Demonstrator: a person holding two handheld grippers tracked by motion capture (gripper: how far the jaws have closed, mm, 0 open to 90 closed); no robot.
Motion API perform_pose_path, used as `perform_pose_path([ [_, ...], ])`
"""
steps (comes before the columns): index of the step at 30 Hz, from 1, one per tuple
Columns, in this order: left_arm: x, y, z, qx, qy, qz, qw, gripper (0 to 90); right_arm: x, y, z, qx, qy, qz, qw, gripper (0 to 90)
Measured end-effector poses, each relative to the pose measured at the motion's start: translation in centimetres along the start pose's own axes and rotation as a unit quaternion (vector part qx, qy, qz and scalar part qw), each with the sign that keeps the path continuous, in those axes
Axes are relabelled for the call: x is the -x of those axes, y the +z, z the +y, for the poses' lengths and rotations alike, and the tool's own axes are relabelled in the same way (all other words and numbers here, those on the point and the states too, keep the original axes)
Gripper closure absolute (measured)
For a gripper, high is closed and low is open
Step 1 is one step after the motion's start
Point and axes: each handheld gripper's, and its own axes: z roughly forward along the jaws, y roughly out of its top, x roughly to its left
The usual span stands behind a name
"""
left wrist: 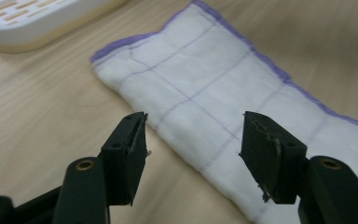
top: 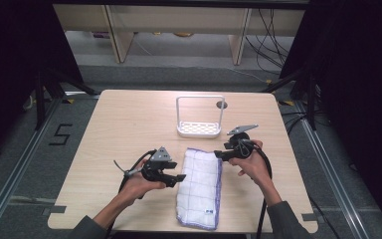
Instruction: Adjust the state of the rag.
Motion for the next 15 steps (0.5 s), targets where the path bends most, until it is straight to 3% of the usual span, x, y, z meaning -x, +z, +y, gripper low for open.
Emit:
perform_pose_path([
  [1,-0.5,0.2,0.2,-0.003,0.001,0.006,1.0,39.9,0.3,-0.1,-0.1,-0.005,-0.01,-0.004,0.9999,42.7],
  [2,-0.9,0.4,0.4,-0.006,-0.001,0.006,1.0,39.8,0.2,-0.2,-0.1,-0.008,0.003,-0.004,1.0,42.4],
  [4,-1.3,0.9,0.7,-0.003,-0.009,0.014,0.9999,38.7,0.4,-0.1,-0.1,-0.001,-0.003,-0.007,1.0,41.3],
  [5,-1.8,1.1,0.9,-0.011,-0.006,0.023,0.9997,37.7,0.3,-0.2,-0.1,-0.003,0.005,-0.007,1.0,41.1],
  [6,-2.1,1.3,1.0,-0.012,-0.009,0.024,0.9996,37.0,0.5,-0.1,-0.2,0.0,-0.007,-0.008,0.9999,41.0],
  [8,-2.6,1.7,1.3,-0.015,-0.009,0.029,0.9994,36.2,0.4,-0.1,-0.2,-0.009,0.002,-0.012,0.9999,40.3],
  [10,-3.1,2.1,1.6,-0.012,-0.013,0.034,0.9992,35.7,0.5,0.3,-0.4,0.0,-0.001,-0.017,0.9999,39.6],
  [14,-3.9,2.8,2.1,-0.009,-0.022,0.039,0.9989,36.0,0.6,0.4,-0.4,-0.013,0.007,-0.017,0.9998,38.7],
  [15,-4.1,2.9,2.2,-0.008,-0.024,0.042,0.9988,35.9,0.6,0.7,-0.6,-0.004,0.004,-0.022,0.9997,38.5],
])
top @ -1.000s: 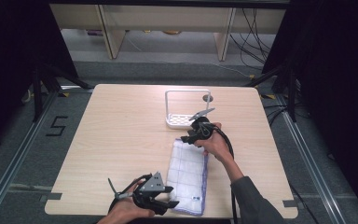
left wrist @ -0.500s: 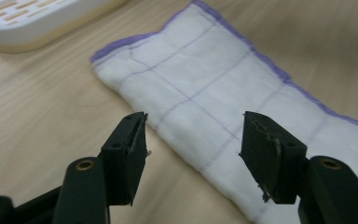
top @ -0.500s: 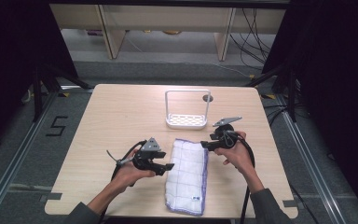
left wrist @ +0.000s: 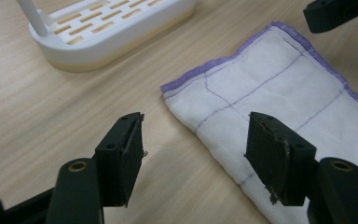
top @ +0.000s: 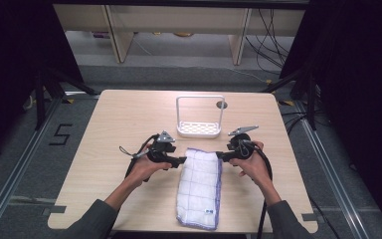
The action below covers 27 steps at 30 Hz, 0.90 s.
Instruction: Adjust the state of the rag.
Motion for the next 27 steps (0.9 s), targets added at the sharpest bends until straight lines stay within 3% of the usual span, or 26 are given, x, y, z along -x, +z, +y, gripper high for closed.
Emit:
perform_pose_path([
  [1,-0.2,0.1,0.1,0.001,-0.002,-0.003,1.0,35.7,0.0,-0.2,0.1,-0.016,0.005,0.003,0.9998,38.5],
  [6,-1.0,0.5,0.2,0.003,-0.014,-0.002,0.9999,35.6,0.1,-0.1,0.1,-0.004,0.01,0.008,0.9999,38.7],
  [7,-1.0,0.7,0.2,0.003,-0.018,-0.002,0.9998,35.6,0.3,0.2,0.1,0.008,-0.001,0.014,0.9999,38.7],
  [8,-1.1,0.8,0.3,0.001,-0.019,-0.002,0.9998,35.6,0.4,0.1,0.1,0.0,-0.003,0.018,0.9998,38.5],
  [11,-1.3,1.3,0.6,0.002,-0.018,-0.005,0.9998,35.6,0.1,0.1,0.0,-0.002,0.011,0.004,0.9999,38.5],
  [13,-1.3,1.5,0.8,0.004,-0.018,-0.005,0.9998,35.6,0.3,0.3,0.0,-0.002,-0.008,0.0,1.0,38.5],
  [14,-1.3,1.7,0.8,0.006,-0.019,-0.004,0.9998,35.6,0.0,0.3,0.0,-0.006,0.005,0.0,1.0,38.6],
  [15,-1.4,1.8,0.8,0.003,-0.021,-0.008,0.9997,35.8,0.1,0.4,0.0,-0.01,-0.009,-0.004,0.9999,38.6],
  [16,-1.4,1.9,0.8,0.007,-0.022,-0.005,0.9997,35.8,0.0,0.4,0.0,-0.013,0.0,0.001,0.9999,38.5],
  [18,-1.4,2.2,0.8,0.004,-0.022,-0.009,0.9997,35.8,0.1,0.6,-0.1,-0.012,-0.006,0.003,0.9999,38.4],
  [20,-1.3,2.6,0.7,-0.004,-0.018,-0.008,0.9998,35.0,-0.1,0.9,-0.2,-0.005,0.019,0.015,0.9997,38.5],
  [21,-1.2,2.9,0.7,-0.007,-0.017,-0.007,0.9998,34.3,0.0,0.9,-0.2,-0.015,0.019,0.019,0.9995,38.5],
  [23,-1.0,3.3,0.6,-0.009,-0.016,-0.007,0.9998,33.4,0.0,1.3,-0.2,-0.023,0.01,0.007,0.9997,38.4],
  [24,-1.0,3.3,0.6,-0.01,-0.013,-0.005,0.9999,33.4,-0.2,1.4,-0.2,-0.027,0.027,0.007,0.9993,38.4],
  [27,-0.7,3.6,0.6,-0.012,-0.007,-0.007,0.9999,33.3,-0.3,1.8,-0.3,-0.031,0.022,0.005,0.9993,38.6],
])
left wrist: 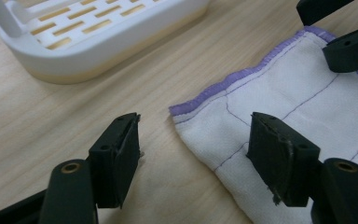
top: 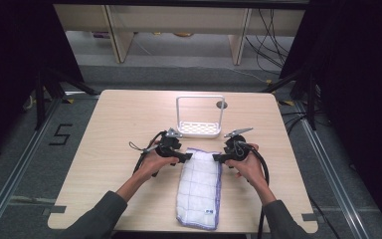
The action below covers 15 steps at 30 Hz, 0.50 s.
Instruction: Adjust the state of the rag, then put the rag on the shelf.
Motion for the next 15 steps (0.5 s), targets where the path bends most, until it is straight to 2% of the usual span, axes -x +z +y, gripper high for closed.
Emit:
perform_pose_path([
  [2,0.3,0.3,0.0,-0.002,0.005,-0.003,1.0,33.3,-0.1,0.1,0.0,-0.01,-0.014,-0.014,0.9998,38.7],
  [4,0.6,0.7,0.2,-0.002,0.011,-0.001,0.9999,33.4,-0.1,0.3,-0.2,-0.007,-0.023,-0.017,0.9996,39.6],
  [5,0.7,0.8,0.2,-0.003,0.018,-0.002,0.9998,33.4,-0.3,0.4,-0.3,-0.01,-0.014,-0.019,0.9997,39.6],
  [6,0.7,1.0,0.3,-0.005,0.024,-0.002,0.9997,33.4,-0.2,0.5,-0.3,-0.02,-0.026,-0.021,0.9993,39.6],
  [7,0.8,1.2,0.4,-0.005,0.021,-0.003,0.9998,33.3,-0.3,0.6,-0.4,-0.026,-0.025,-0.022,0.9991,39.7],
  [10,1.0,1.6,0.4,-0.008,0.024,0.001,0.9997,33.6,-0.4,0.9,-0.6,-0.028,-0.026,-0.023,0.999,40.0],
  [12,1.1,1.6,0.5,-0.009,0.038,0.001,0.9992,36.5,-0.4,1.1,-0.6,-0.028,-0.031,-0.021,0.9989,41.1],
  [13,1.2,1.7,0.5,-0.008,0.034,0.0,0.9994,36.7,-0.4,1.1,-0.6,-0.024,-0.033,-0.02,0.999,41.4],
  [14,1.3,1.7,0.6,-0.009,0.036,0.002,0.9993,36.6,-0.5,1.0,-0.6,-0.035,-0.028,-0.026,0.9986,42.1],
  [15,1.3,1.7,0.5,-0.01,0.041,0.003,0.9991,37.5,-0.5,1.1,-0.6,-0.032,-0.033,-0.021,0.9987,42.7],
])
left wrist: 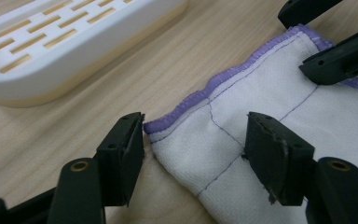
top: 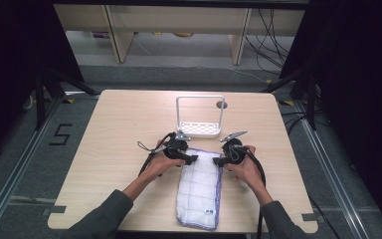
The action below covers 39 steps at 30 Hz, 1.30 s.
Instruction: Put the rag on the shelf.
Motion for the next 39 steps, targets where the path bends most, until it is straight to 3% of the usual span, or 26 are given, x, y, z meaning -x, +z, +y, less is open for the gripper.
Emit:
perform_pose_path([
  [2,0.2,0.0,0.0,0.0,0.009,0.001,1.0,41.0,-0.2,-0.1,0.0,-0.006,0.007,-0.001,1.0,44.1],
  [6,0.7,-0.2,0.0,0.002,0.029,0.006,0.9996,52.1,-0.3,-0.1,0.0,-0.006,-0.003,0.003,1.0,49.6],
  [12,0.7,-0.3,-0.3,0.007,0.028,-0.011,0.9995,68.7,-0.3,0.0,0.0,0.0,-0.008,0.017,0.9998,60.3],
  [14,0.8,-0.4,-0.4,0.012,0.024,-0.013,0.9995,72.0,-0.4,0.1,0.0,0.009,0.005,0.018,0.9998,66.2],
  [16,0.8,-0.4,-0.4,0.013,0.025,-0.015,0.9995,74.6,-0.3,-0.1,-0.1,0.005,-0.009,0.038,0.9992,73.7],
  [17,0.8,-0.4,-0.4,0.015,0.025,-0.014,0.9995,75.9,-0.4,-0.1,-0.1,0.007,-0.011,0.029,0.9995,76.2],
  [18,0.8,-0.4,-0.4,0.017,0.027,-0.013,0.9994,76.8,-0.5,-0.2,-0.1,0.007,-0.016,0.036,0.9992,78.2],
  [23,0.9,-0.6,-0.5,0.02,0.037,-0.009,0.9991,78.6,-0.8,-0.3,0.1,0.019,-0.032,0.02,0.9991,81.6],
  [25,0.9,-0.8,-0.4,0.023,0.035,-0.008,0.9991,78.8,-0.9,-0.8,0.2,0.014,-0.028,0.03,0.9991,82.3],
  [26,0.9,-0.9,-0.4,0.024,0.033,-0.01,0.9991,78.9,-0.8,-0.7,0.1,0.026,-0.033,0.022,0.9989,82.5],
  [28,0.9,-1.3,-0.2,0.031,0.032,-0.011,0.999,79.1,-0.9,-1.2,0.3,0.021,-0.026,0.032,0.9989,82.7],
  [29,0.9,-1.7,-0.1,0.034,0.031,-0.009,0.9989,79.2,-0.9,-1.1,0.3,0.032,-0.03,0.028,0.9986,82.8],
  [31,0.9,-2.4,0.2,0.041,0.031,-0.012,0.9986,79.2,-1.1,-2.0,0.5,0.031,-0.028,0.037,0.9984,82.8],
  [32,0.9,-2.7,0.4,0.046,0.032,-0.012,0.9984,79.3,-1.1,-1.9,0.5,0.044,-0.028,0.029,0.9982,82.8],
  [34,1.0,-3.5,0.6,0.061,0.027,-0.01,0.9977,79.4,-1.3,-2.7,0.7,0.048,-0.03,0.038,0.9977,82.9],
  [36,1.0,-4.1,0.8,0.063,0.032,-0.01,0.9975,79.4,-1.4,-3.2,0.9,0.056,-0.035,0.044,0.9969,82.9],
  [37,1.1,-4.3,0.8,0.062,0.033,-0.011,0.9975,79.4,-1.4,-3.2,1.0,0.075,-0.048,0.045,0.995,82.9],
  [39,1.2,-4.8,1.0,0.065,0.034,-0.011,0.9972,79.4,-1.6,-3.8,1.2,0.07,-0.049,0.05,0.9951,82.9],
])
